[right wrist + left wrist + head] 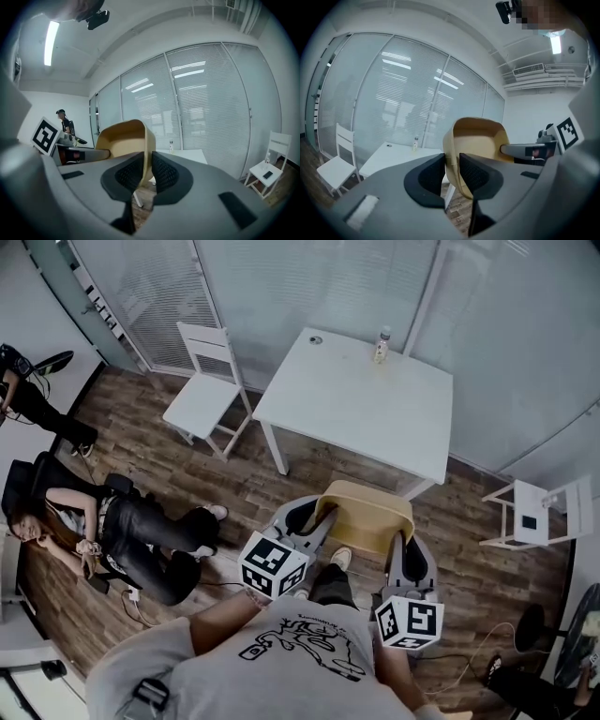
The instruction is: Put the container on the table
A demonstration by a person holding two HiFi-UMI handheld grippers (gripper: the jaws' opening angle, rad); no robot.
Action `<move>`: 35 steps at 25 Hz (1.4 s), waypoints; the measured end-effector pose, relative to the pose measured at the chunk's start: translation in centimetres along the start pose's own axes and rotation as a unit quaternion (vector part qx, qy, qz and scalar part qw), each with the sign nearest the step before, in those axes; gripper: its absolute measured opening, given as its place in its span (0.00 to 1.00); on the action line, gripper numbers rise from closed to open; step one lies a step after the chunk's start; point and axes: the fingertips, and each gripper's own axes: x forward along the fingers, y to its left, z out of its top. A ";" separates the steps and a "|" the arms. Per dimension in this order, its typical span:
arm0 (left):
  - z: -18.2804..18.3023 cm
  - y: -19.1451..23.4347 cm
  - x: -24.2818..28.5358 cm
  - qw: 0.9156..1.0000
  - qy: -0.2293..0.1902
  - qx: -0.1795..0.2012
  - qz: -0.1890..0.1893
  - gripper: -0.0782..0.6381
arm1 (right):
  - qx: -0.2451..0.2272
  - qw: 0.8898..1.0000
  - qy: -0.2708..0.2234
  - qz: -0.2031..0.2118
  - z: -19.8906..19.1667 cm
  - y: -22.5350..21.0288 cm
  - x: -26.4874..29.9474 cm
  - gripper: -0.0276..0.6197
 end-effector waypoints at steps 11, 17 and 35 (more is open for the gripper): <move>4.6 1.8 13.8 1.000 0.007 0.011 0.007 0.24 | 0.017 1.000 -0.007 0.009 3.5 -10.5 9.6 0.07; 5.6 2.3 19.5 1.000 0.006 0.005 0.013 0.24 | 0.015 1.000 -0.002 0.015 4.4 -15.1 13.6 0.07; 9.2 13.9 30.9 1.000 0.009 -0.019 0.011 0.24 | 0.003 1.000 0.018 0.015 7.0 -18.0 29.8 0.07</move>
